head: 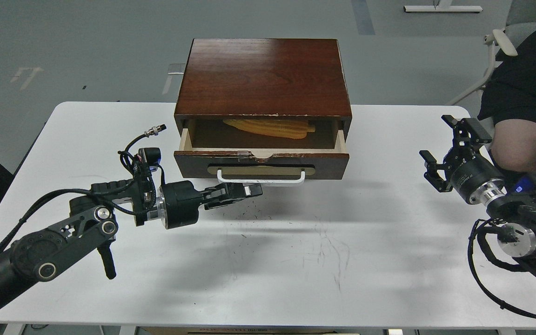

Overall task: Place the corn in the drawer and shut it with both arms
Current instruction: 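Push the drawer front away from the robot with the left gripper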

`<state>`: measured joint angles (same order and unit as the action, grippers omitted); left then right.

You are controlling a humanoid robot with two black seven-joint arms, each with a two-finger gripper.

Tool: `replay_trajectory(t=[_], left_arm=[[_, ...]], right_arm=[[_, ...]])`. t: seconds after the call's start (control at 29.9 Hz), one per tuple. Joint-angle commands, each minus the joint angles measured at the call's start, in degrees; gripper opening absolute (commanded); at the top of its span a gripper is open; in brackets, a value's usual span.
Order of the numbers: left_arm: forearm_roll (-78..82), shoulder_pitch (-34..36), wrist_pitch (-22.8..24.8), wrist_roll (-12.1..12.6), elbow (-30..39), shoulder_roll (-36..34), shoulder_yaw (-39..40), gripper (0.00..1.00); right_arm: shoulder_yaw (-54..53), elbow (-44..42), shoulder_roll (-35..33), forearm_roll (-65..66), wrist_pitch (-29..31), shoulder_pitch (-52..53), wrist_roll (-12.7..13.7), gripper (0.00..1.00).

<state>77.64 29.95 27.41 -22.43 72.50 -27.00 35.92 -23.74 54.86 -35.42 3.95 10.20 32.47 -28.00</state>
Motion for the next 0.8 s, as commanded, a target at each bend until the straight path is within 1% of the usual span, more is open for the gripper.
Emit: replay_trajectory(t=[0.0,0.77], left_arm=[[-0.83,0.28,-0.52,-0.07,-0.07,0.02,0.02,0.0],[-2.14,1.07,-2.54,-0.07,-4.2,0.19,0.64,0.0]], right_arm=[[0.01,-0.02,0.0,0.0,0.0,-0.39,0.0,1.0],[0.01,-0.11,0.09,0.0,-0.09,-0.65,0.0,1.0]])
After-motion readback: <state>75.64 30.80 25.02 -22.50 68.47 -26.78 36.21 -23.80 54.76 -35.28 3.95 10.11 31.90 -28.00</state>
